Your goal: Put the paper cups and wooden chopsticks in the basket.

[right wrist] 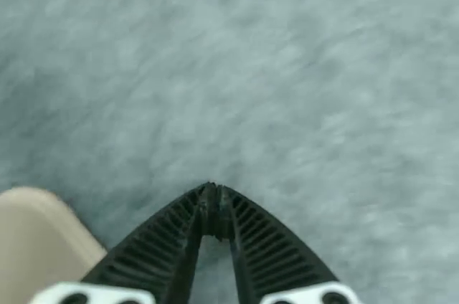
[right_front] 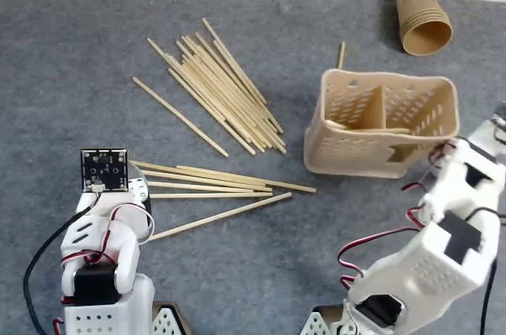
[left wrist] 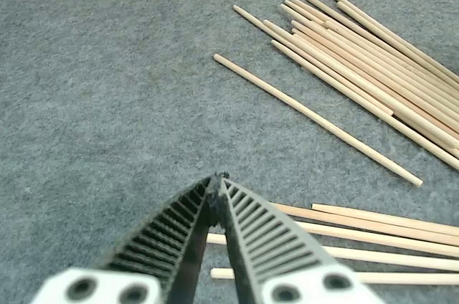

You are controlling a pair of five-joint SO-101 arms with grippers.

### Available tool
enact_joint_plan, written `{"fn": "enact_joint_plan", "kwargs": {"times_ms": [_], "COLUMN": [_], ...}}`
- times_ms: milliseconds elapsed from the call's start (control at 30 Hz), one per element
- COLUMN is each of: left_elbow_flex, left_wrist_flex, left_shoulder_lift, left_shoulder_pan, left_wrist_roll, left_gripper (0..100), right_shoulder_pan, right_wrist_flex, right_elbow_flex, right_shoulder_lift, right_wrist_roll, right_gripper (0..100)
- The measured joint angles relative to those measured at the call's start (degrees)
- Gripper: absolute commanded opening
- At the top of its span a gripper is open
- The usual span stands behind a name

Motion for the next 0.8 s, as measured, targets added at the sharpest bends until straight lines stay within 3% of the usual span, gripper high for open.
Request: {"fn": "enact_joint_plan", "kwargs": {"times_ms": [433, 800], "left_elbow_flex": [0.0, 0.0], "left_wrist_flex": [0.0, 0.0], "left_shoulder_lift": [0.0, 0.0], "left_shoulder_pan": [0.0, 0.0], "left_wrist_roll": [0.0, 0.0], "left_gripper": [1, 1], "right_shoulder_pan": [-11.4, -7.5], "right_wrist_flex": [9.9, 11.2], "right_elbow_flex": [-0.3, -3.3], "right_shoulder_lift": [-0.3, -0.1], "right_wrist_roll": [-0.2, -0.1], "right_gripper": [0.6, 0.6]}}
